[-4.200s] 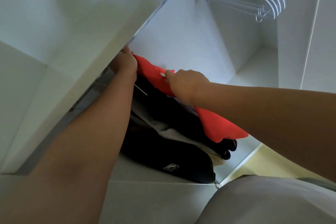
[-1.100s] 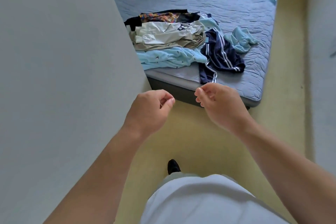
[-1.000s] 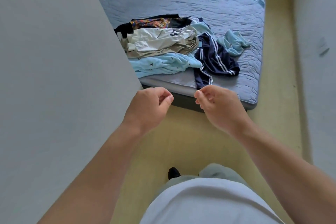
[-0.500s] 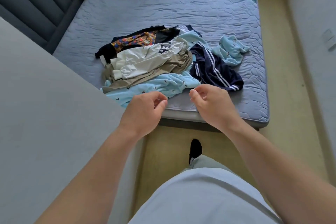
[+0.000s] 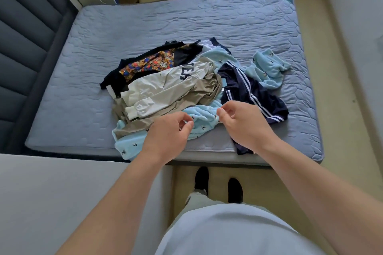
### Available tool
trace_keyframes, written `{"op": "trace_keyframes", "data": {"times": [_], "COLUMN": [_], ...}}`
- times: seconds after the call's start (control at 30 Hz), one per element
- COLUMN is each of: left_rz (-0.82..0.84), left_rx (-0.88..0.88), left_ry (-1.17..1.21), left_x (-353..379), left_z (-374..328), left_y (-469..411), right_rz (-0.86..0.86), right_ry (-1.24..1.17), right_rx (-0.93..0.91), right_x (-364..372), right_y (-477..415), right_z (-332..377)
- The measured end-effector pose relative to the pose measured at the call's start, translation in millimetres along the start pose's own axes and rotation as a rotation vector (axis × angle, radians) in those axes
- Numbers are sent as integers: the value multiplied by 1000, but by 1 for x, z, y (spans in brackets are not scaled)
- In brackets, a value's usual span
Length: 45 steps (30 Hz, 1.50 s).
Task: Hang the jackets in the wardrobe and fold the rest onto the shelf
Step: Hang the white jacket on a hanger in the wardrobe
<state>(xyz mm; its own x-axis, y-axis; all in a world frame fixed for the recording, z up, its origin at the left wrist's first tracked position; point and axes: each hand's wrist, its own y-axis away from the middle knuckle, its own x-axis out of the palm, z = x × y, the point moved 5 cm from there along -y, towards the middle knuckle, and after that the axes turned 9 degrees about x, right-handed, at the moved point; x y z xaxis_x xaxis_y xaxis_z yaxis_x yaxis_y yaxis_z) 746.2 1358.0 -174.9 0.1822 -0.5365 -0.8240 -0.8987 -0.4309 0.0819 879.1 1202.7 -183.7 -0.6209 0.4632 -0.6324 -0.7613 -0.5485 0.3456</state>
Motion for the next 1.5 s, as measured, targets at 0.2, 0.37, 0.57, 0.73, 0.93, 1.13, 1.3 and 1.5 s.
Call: {"op": "trace_keyframes", "data": {"times": [0.2,0.37,0.57,0.73,0.93,1.13,1.3,1.5], "left_rz": [170,254,328,381,450,400,558,364], "left_rx": [-33,-243,-364,-371,-386,-457,-333,-260], "left_ry": [-60,-142,-160,-230,-305,-148,-325,73], "left_x": [22,64,130,176,208,231,248,229], "left_z": [68,166,296,389,475,522,522,429], "left_y": [-81,-145,-214,-271,-315,-338,-337,-317], "right_rz": [-65,-3,50,123,173,214,275,291], "right_ry": [0,87,145,119,113,127,134,52], "right_rx": [120,242,290,354,382,421,447,549], "right_x": [12,50,137,214,281,311,322,305], "right_y": [-44,-104,-196,-254,-276,-281,-279,-272], "right_z": [6,-1,-19,-47,-76,-91,-91,-85]}}
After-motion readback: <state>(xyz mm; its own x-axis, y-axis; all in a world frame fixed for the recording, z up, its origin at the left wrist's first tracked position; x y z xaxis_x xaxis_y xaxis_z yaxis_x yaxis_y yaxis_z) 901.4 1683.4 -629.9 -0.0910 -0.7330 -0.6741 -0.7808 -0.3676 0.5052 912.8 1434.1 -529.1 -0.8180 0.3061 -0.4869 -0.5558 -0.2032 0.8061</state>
